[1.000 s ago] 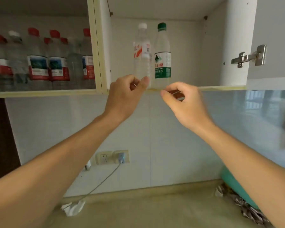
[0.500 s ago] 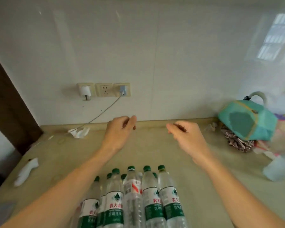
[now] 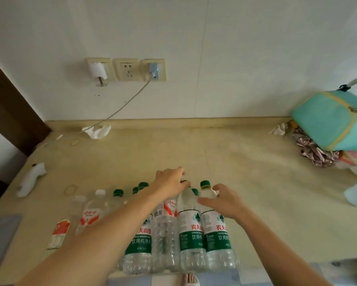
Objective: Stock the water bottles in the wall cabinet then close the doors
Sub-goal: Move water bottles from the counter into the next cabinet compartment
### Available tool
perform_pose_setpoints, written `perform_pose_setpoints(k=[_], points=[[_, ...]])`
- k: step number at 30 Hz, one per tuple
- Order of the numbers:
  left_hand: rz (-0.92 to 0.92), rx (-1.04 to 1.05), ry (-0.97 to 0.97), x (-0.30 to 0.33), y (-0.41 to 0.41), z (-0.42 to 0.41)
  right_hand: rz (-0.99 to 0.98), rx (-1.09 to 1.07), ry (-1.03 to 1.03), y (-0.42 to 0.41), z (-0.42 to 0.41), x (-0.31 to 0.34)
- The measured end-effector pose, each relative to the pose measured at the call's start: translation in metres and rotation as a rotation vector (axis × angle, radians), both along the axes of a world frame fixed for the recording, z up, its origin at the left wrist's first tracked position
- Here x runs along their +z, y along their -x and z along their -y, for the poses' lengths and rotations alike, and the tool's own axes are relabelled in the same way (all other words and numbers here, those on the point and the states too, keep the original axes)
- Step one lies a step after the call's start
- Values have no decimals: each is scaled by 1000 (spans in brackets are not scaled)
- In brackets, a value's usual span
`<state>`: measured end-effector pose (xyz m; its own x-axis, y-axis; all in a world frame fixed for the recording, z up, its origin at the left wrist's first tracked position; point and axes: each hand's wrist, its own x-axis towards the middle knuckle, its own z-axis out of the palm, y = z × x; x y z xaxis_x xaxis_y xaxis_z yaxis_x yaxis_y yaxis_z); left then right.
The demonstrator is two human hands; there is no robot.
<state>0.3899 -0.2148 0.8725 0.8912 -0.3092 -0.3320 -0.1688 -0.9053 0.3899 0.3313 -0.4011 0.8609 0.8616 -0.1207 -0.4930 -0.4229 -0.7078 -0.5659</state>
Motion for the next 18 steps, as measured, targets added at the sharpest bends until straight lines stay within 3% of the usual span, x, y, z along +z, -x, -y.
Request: perform_pose_setpoints(k=[4, 12, 18], points=[[-112, -56, 27, -10, -12, 13, -41, 22, -29, -3, 1, -7], [-296, -34, 228, -14, -36, 6, -156, -62, -340, -9, 25, -8], [-395, 81, 552, 18, -42, 3, 29, -49, -513, -32, 45, 33]])
